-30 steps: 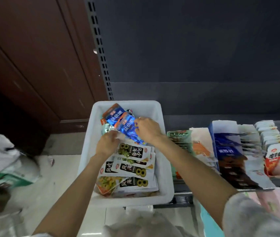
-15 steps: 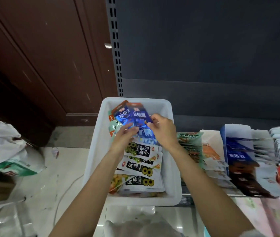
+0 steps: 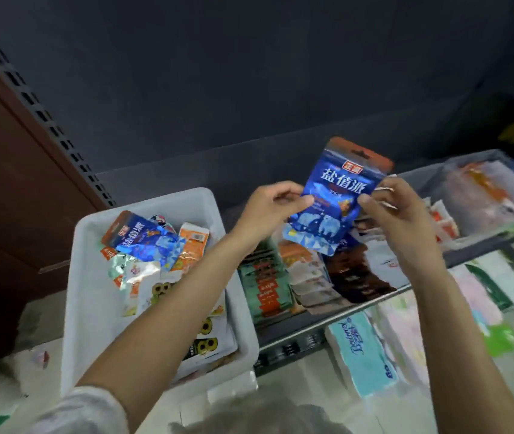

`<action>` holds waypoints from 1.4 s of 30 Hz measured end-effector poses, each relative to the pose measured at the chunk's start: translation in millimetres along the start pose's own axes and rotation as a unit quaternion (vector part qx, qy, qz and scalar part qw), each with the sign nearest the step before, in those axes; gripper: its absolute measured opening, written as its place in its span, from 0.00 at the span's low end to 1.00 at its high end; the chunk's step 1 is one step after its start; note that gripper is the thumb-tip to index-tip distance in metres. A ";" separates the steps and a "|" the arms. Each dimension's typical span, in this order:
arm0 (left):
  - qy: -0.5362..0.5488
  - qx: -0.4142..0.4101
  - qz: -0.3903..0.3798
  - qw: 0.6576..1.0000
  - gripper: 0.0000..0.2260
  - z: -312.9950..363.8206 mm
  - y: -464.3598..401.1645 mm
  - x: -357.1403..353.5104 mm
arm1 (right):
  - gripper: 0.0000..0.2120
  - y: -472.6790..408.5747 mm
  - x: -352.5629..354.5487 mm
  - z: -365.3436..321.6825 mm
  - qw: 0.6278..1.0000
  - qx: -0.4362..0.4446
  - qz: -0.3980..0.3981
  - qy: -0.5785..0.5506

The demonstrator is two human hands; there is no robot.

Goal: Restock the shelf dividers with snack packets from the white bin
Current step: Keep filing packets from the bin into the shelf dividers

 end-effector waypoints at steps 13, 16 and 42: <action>-0.289 -0.179 0.118 0.933 0.05 -15.7 -51.3 -45.4 | 0.06 -85.6 49.3 43.5 0.982 0.033 -0.052 0.177; -0.429 -0.192 0.107 0.876 0.06 -29.0 -44.3 -45.3 | 0.07 -83.9 38.2 54.6 0.972 0.039 -0.102 0.207; -0.582 -0.194 0.089 0.784 0.07 -31.0 -26.8 -47.1 | 0.08 -74.1 -8.6 61.7 0.772 0.244 -0.169 0.562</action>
Point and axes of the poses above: each hand's wrist, its own y-axis away from the middle knuckle, its own x-axis out of the back of the hand, z = x × y, the point moved 7 cm from there along -y, towards the middle knuckle, and after that the axes turned 4 degrees about -x, right-handed, at the moved point
